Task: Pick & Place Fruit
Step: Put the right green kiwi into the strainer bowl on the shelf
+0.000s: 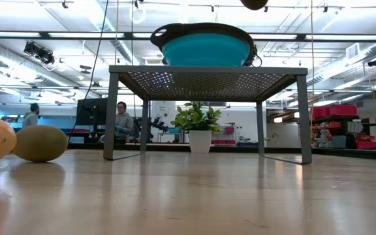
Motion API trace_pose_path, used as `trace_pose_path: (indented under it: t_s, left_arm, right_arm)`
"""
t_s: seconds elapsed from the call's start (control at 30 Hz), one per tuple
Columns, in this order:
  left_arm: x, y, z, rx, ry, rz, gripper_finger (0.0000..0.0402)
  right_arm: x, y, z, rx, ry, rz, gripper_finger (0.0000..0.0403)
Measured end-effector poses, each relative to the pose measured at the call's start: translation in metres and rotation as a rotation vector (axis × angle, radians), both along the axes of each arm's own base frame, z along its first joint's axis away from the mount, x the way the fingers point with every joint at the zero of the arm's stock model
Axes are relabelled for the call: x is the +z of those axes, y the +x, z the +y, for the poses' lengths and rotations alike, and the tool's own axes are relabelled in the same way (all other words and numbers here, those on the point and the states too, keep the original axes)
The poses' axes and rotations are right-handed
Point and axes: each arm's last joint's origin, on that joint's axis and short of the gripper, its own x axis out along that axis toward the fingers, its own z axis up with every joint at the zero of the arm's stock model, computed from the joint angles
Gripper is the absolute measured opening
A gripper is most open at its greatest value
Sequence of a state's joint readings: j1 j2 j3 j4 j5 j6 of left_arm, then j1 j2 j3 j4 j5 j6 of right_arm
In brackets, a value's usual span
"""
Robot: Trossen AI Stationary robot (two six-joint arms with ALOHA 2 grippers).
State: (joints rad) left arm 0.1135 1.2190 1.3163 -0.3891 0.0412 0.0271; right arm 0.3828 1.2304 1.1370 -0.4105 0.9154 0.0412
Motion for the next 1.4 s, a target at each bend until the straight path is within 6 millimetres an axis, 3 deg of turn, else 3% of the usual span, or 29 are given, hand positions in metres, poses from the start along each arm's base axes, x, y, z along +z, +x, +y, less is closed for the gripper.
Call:
trace_pose_path:
  t_s: [0.33, 0.67, 1.0, 1.4]
  left_arm:
    - [-0.001, 0.0, 0.0, -0.003, -0.002, 0.01, 0.0003]
    - [-0.001, 0.0, 0.0, -0.002, -0.002, 0.011, 0.0004]
    - [-0.001, 0.0, 0.0, -0.004, 0.01, 0.011, 0.0004]
    - [-0.002, 0.0, 0.0, -0.004, 0.01, 0.012, 0.0003]
  right_arm:
    - [-0.001, 0.005, -0.011, -0.033, -0.03, 0.006, 0.025]
    - [0.0, 0.016, -0.02, -0.08, 0.108, -0.12, 0.025]
    - [0.007, 0.029, -0.031, 0.228, 0.289, -0.168, 0.025]
    - [0.009, 0.033, -0.059, 0.175, 0.181, -0.148, 0.025]
